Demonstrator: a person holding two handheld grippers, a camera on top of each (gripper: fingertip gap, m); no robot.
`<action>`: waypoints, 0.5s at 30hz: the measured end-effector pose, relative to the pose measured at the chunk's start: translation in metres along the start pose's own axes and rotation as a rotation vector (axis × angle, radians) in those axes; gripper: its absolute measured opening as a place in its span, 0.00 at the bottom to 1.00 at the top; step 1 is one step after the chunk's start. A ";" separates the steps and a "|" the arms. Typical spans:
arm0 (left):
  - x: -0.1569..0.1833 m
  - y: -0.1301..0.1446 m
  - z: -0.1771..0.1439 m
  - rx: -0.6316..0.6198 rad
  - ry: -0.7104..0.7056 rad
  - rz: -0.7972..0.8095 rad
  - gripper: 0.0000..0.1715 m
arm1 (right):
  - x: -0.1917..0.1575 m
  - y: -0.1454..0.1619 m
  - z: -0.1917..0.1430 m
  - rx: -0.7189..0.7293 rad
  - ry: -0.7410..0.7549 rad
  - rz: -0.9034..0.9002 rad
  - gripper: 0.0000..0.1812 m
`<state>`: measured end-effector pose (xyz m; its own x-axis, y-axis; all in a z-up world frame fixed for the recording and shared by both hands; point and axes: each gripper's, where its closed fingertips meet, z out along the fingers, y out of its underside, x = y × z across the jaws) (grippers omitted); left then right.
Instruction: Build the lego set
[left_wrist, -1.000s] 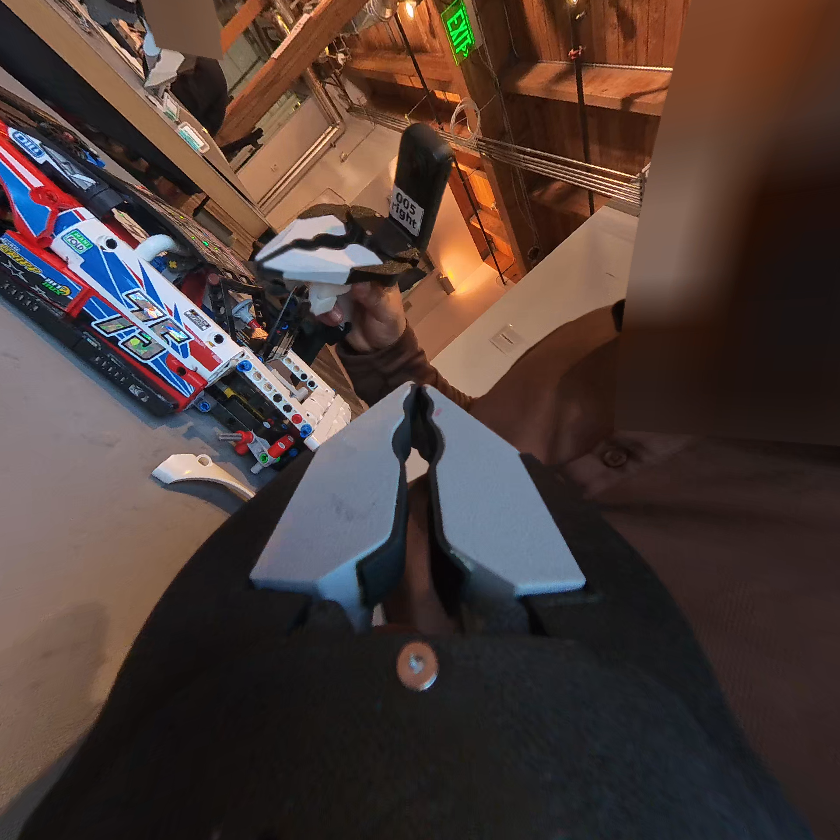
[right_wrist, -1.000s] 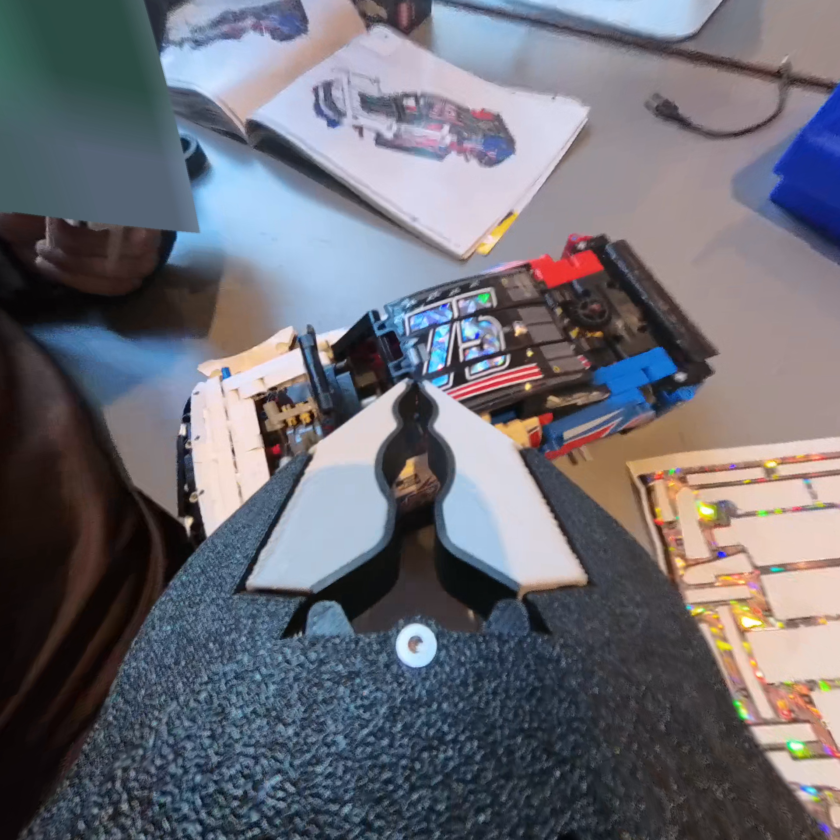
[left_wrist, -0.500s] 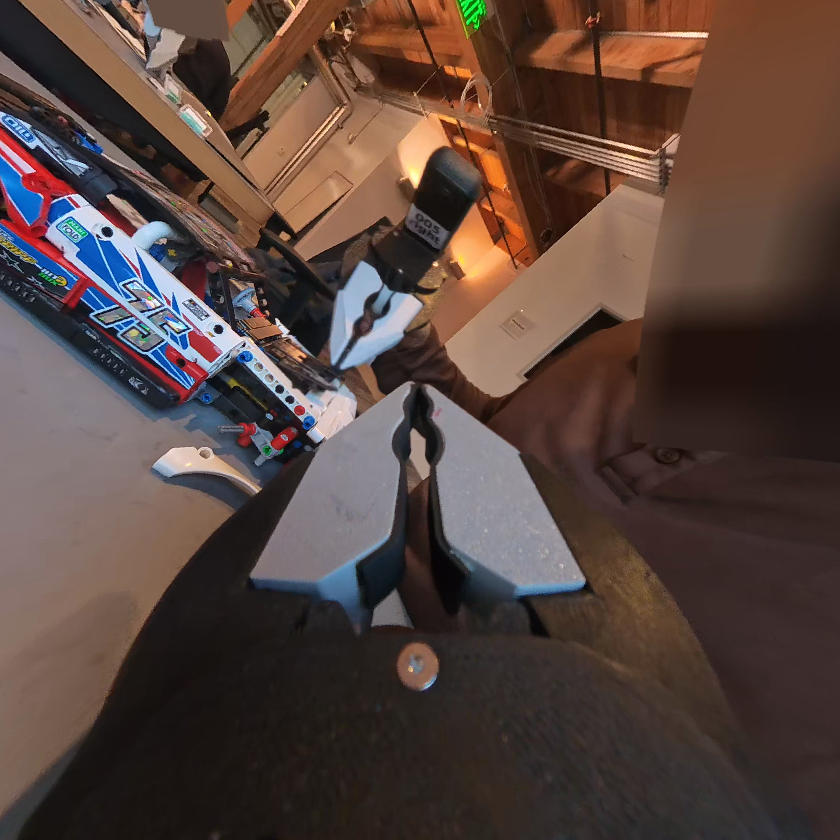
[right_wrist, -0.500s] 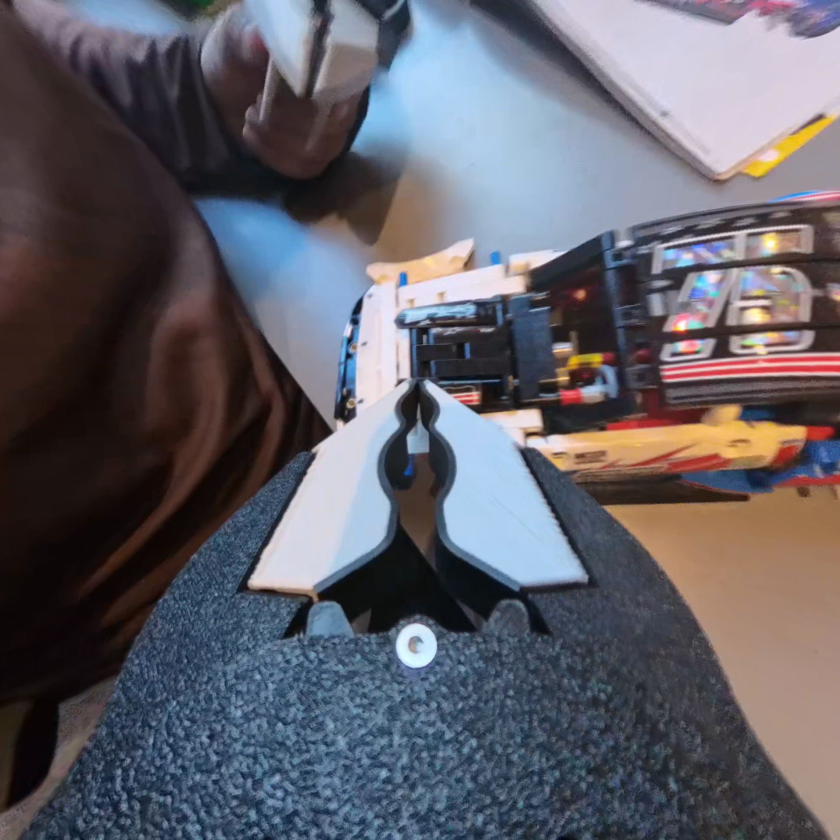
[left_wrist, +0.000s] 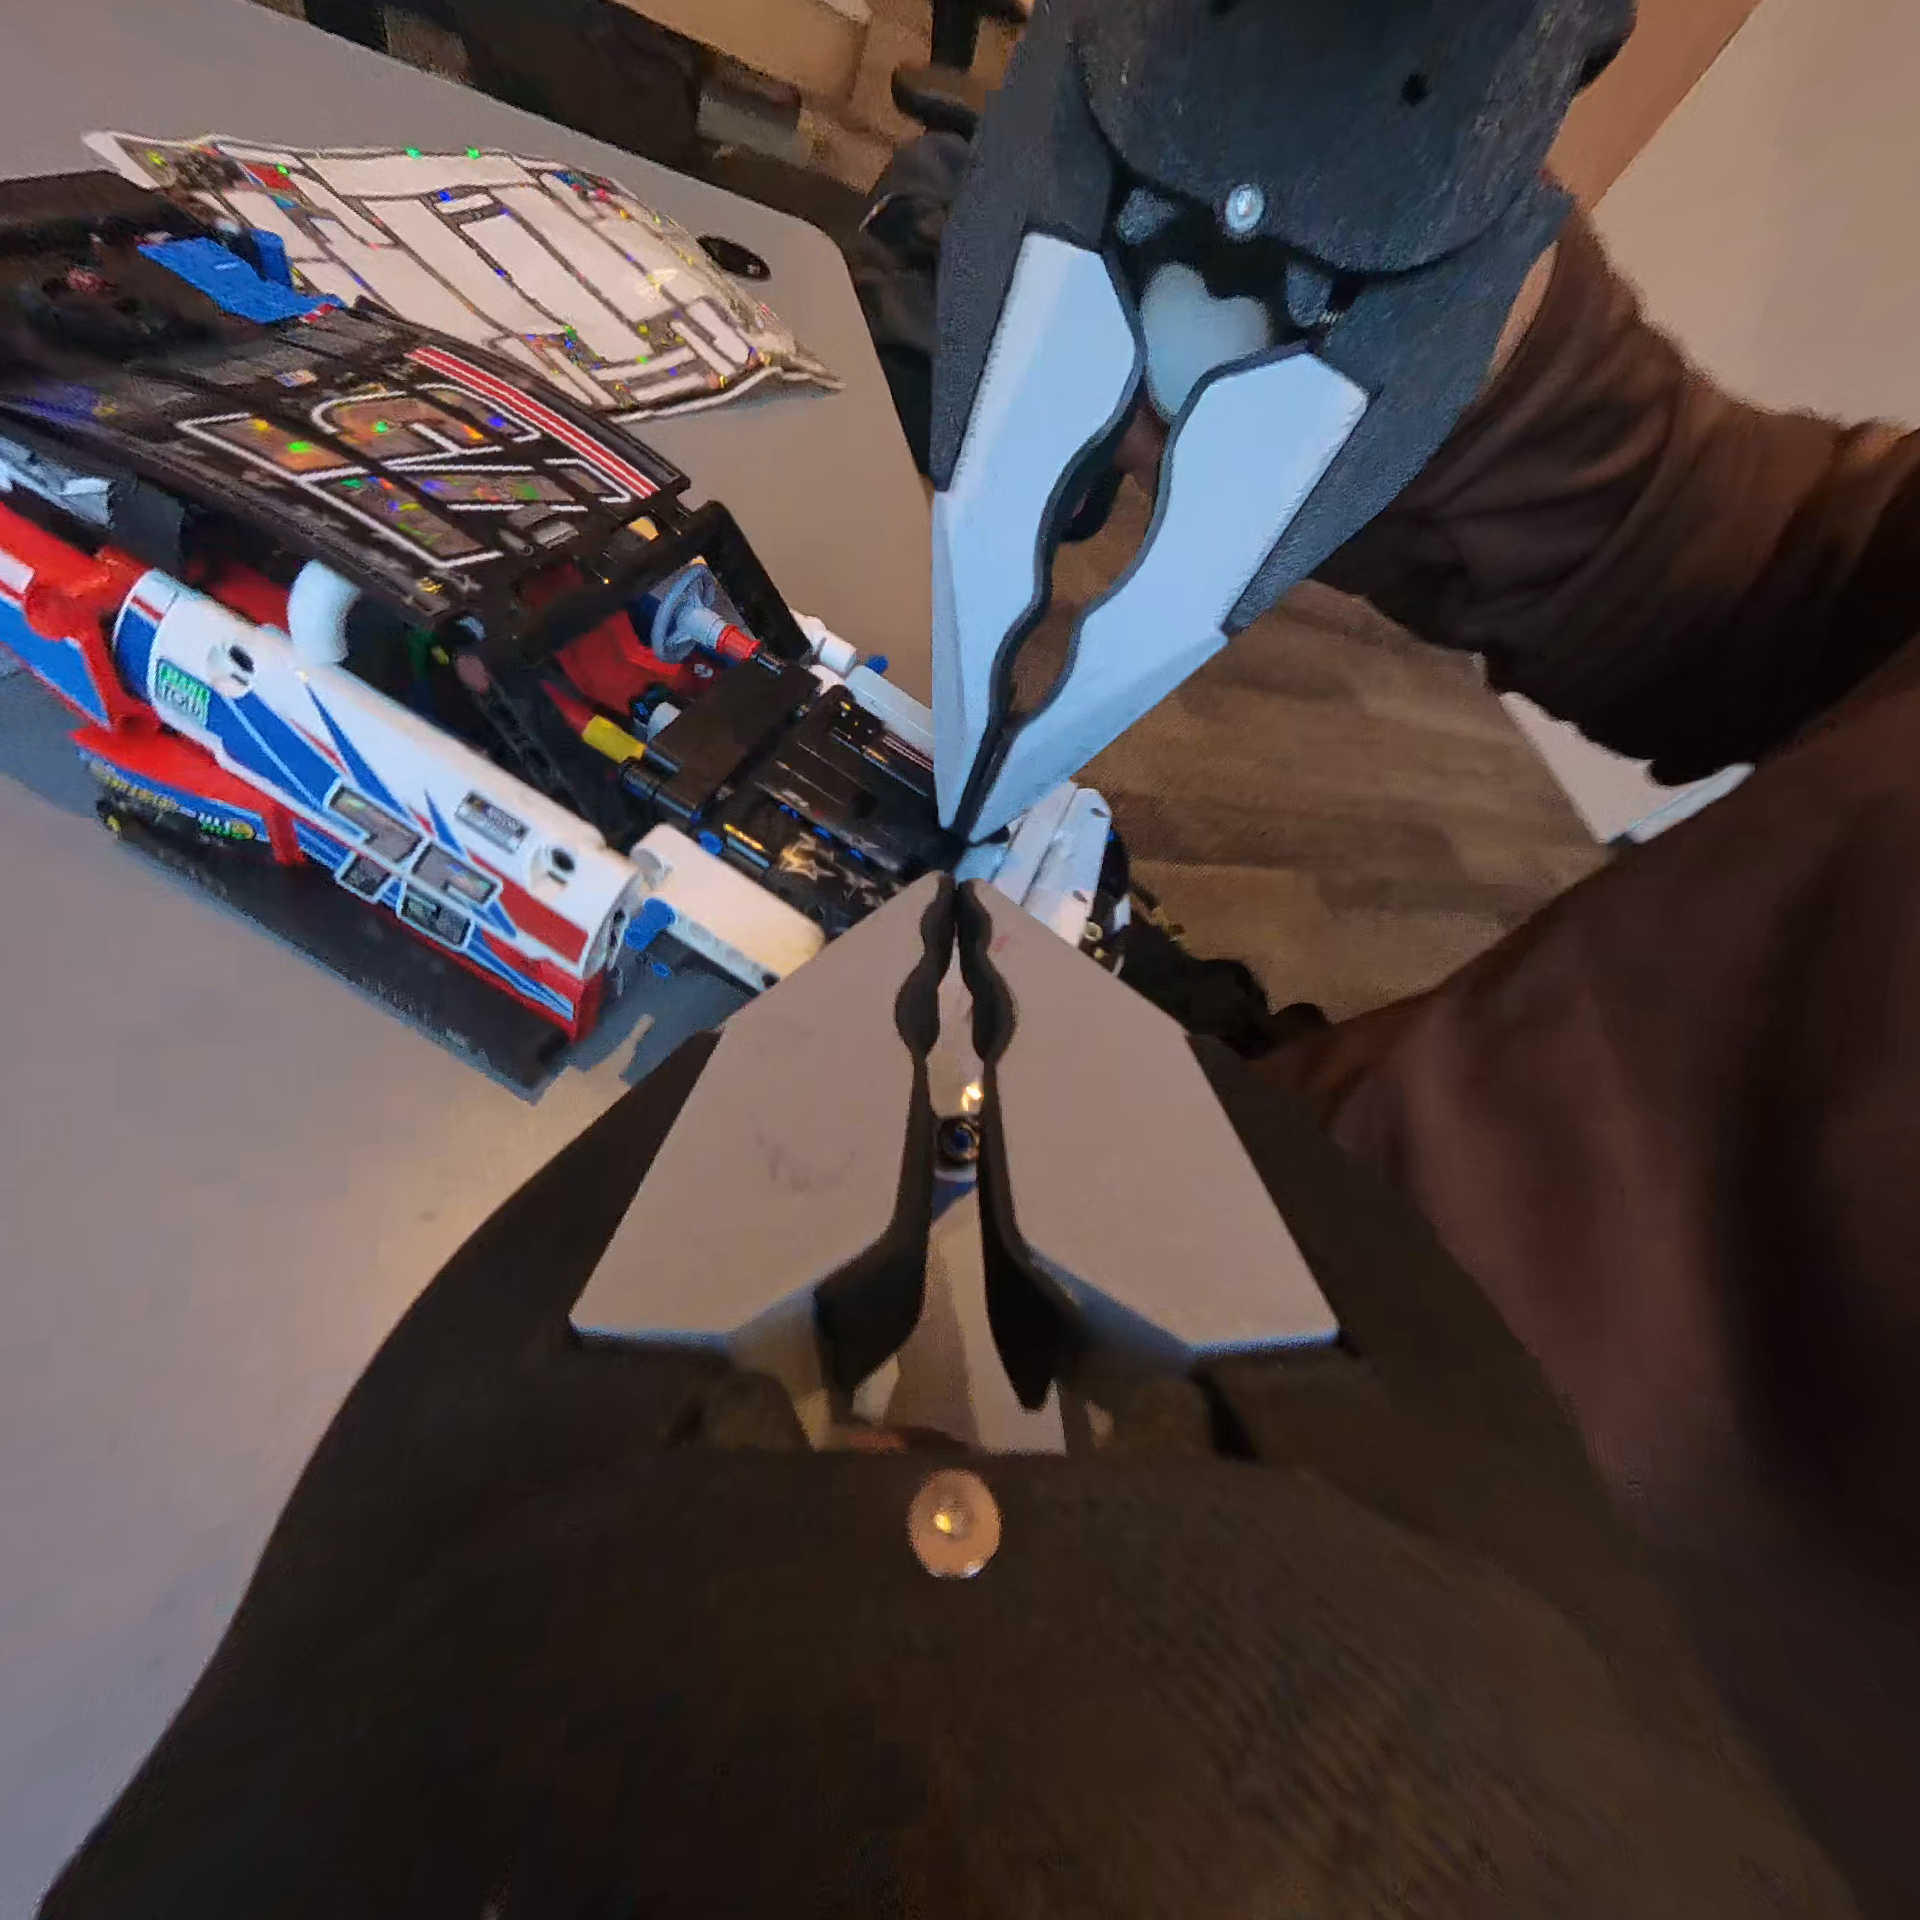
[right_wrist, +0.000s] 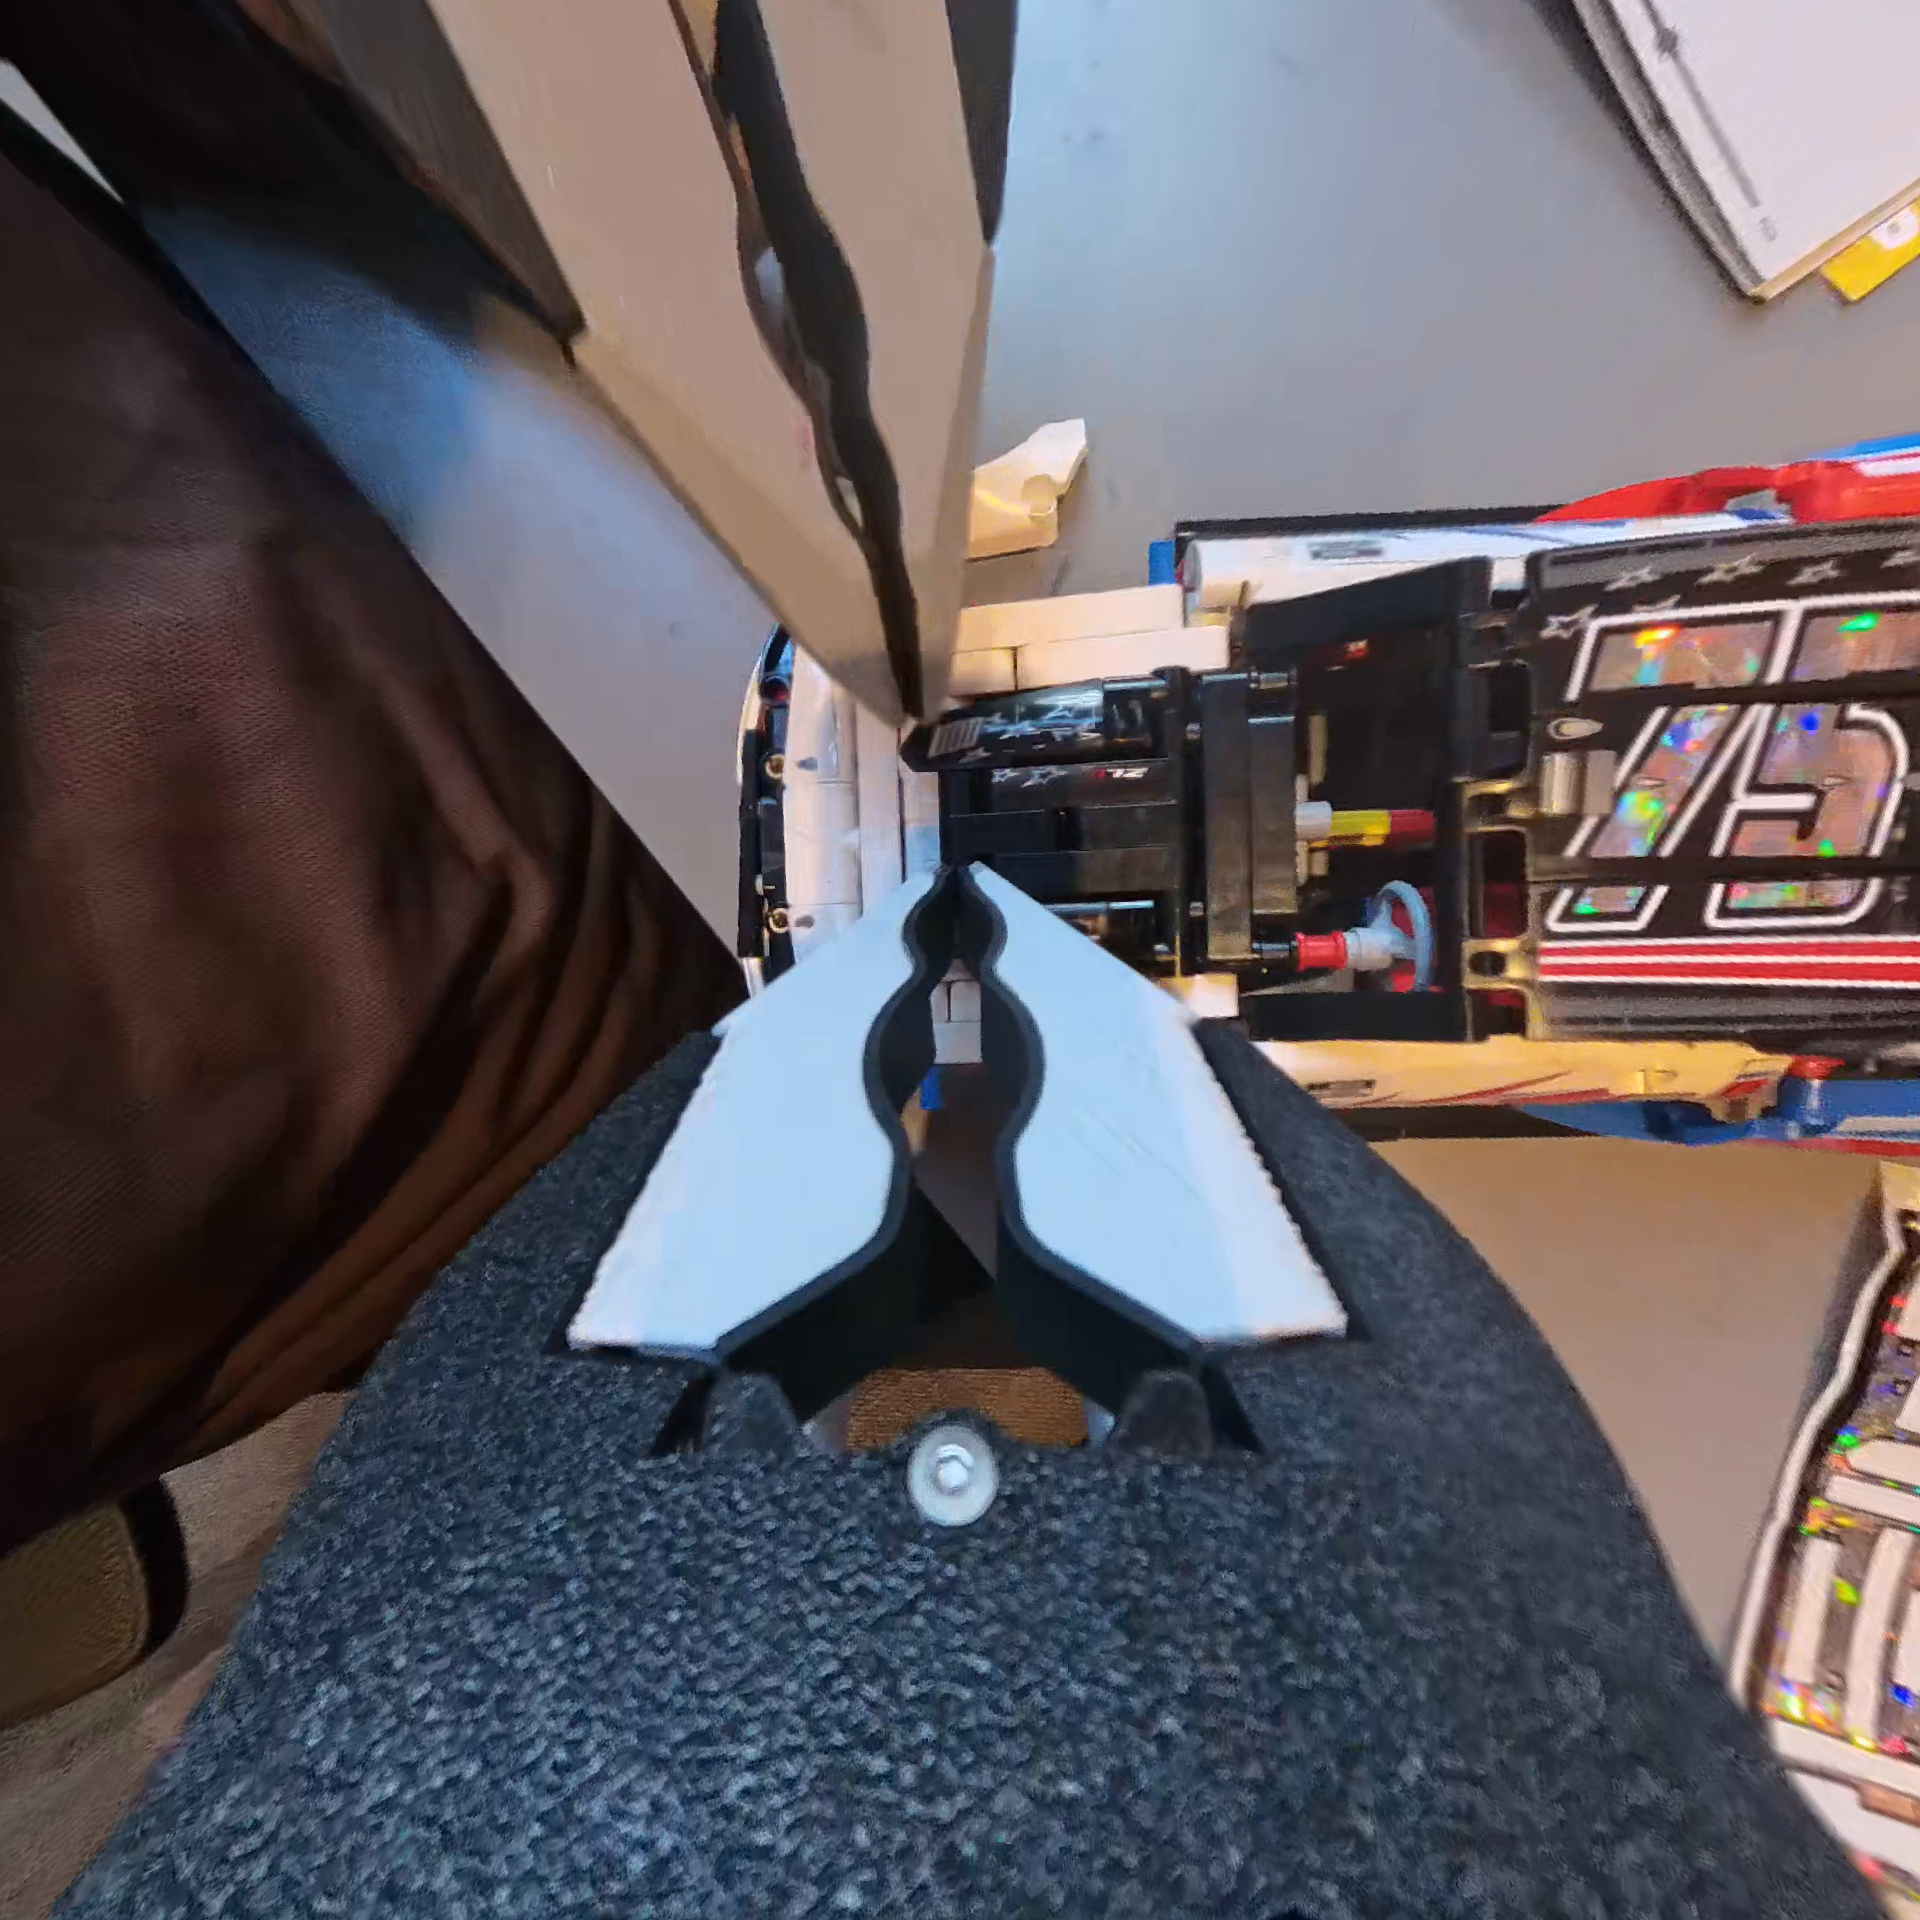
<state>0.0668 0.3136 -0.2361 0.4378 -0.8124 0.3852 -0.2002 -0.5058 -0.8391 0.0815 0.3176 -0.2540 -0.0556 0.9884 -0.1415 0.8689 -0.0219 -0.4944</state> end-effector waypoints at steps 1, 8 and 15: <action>-0.002 0.002 0.005 -0.025 -0.011 0.017 0.00 | 0.000 0.000 0.001 0.003 -0.015 0.019 0.00; -0.006 0.005 0.019 -0.086 -0.054 0.091 0.00 | 0.001 0.001 0.002 0.019 0.014 0.042 0.00; -0.006 0.003 0.006 -0.057 -0.064 0.089 0.00 | 0.011 -0.002 -0.017 0.119 0.086 0.052 0.01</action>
<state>0.0685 0.3190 -0.2433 0.4711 -0.8355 0.2830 -0.2898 -0.4496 -0.8449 0.0876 0.3308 -0.2406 0.0342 0.9946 -0.0980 0.8051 -0.0856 -0.5870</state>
